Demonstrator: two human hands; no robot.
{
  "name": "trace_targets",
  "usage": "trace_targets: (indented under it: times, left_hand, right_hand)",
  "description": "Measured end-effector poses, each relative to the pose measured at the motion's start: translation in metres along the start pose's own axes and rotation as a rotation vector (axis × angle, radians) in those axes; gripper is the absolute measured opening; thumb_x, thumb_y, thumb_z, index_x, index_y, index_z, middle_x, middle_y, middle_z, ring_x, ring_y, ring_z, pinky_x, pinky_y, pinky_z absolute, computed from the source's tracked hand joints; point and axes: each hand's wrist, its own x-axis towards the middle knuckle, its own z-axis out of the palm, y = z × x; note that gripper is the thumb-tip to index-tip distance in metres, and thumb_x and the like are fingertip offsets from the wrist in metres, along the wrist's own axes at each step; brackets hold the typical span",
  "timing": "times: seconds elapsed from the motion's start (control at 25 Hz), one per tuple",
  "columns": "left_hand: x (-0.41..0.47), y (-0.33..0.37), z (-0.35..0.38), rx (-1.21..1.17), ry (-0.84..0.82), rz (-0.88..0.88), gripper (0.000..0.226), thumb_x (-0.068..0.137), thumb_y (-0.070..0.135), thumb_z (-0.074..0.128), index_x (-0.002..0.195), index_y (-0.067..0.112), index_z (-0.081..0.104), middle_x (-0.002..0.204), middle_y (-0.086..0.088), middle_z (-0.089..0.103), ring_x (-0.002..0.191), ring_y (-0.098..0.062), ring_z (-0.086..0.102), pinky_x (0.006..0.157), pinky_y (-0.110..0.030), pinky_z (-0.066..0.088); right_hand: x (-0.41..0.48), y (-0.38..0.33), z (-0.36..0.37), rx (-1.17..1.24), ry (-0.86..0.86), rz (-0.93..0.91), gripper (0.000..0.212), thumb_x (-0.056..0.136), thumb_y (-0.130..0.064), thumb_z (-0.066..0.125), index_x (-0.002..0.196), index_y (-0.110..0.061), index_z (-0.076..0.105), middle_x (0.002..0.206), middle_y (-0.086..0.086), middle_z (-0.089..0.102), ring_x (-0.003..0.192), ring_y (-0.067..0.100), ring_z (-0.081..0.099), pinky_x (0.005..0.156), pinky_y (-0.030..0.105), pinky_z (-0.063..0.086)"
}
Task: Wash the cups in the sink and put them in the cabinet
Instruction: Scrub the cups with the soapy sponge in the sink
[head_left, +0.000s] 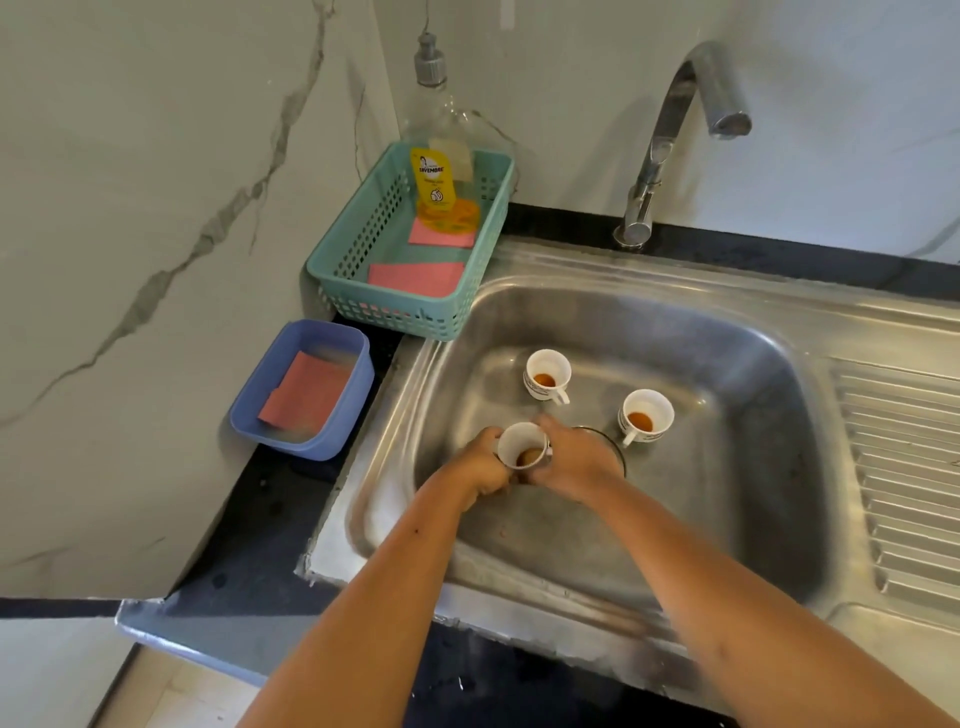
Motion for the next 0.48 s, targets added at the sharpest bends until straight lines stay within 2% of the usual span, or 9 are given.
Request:
trace_targets:
  times: [0.12, 0.2, 0.32, 0.48]
  left_hand:
    - [-0.02, 0.007, 0.002, -0.227, 0.09, 0.135, 0.062, 0.077, -0.009, 0.061, 0.125, 0.026, 0.042, 0.119, -0.008, 0.057, 0.107, -0.025, 0.057, 0.079, -0.038, 0.056]
    - [-0.036, 0.011, 0.001, -0.307, 0.141, 0.292, 0.064, 0.07, -0.005, 0.074, 0.121, 0.021, 0.045, 0.116, -0.004, 0.058, 0.108, -0.021, 0.058, 0.078, -0.038, 0.059]
    - [-0.066, 0.019, 0.001, -0.193, 0.217, 0.474, 0.069, 0.063, 0.014, 0.087, 0.118, 0.028, 0.049, 0.111, 0.011, 0.062, 0.102, -0.008, 0.059, 0.077, -0.026, 0.055]
    - [-0.11, 0.026, 0.007, -0.131, 0.347, 0.614, 0.066, 0.062, 0.024, 0.089, 0.112, 0.032, 0.047, 0.103, 0.019, 0.062, 0.092, 0.004, 0.06, 0.072, -0.014, 0.05]
  right_hand:
    - [-0.017, -0.002, -0.029, 0.161, 0.077, -0.096, 0.069, 0.057, -0.05, 0.082, 0.118, -0.035, 0.051, 0.105, -0.01, 0.066, 0.098, 0.015, 0.061, 0.081, 0.034, 0.049]
    - [-0.032, -0.008, -0.051, 0.219, 0.069, -0.197, 0.073, 0.058, -0.038, 0.087, 0.122, -0.034, 0.052, 0.109, -0.014, 0.064, 0.102, 0.013, 0.059, 0.083, 0.028, 0.046]
    - [-0.059, -0.019, -0.083, 0.226, -0.008, -0.355, 0.074, 0.057, -0.028, 0.089, 0.119, -0.045, 0.052, 0.11, -0.026, 0.057, 0.108, 0.008, 0.054, 0.089, 0.025, 0.043]
    - [-0.093, -0.03, -0.115, 0.252, -0.068, -0.487, 0.073, 0.06, -0.014, 0.087, 0.115, -0.047, 0.052, 0.112, -0.02, 0.051, 0.104, -0.004, 0.049, 0.086, 0.009, 0.042]
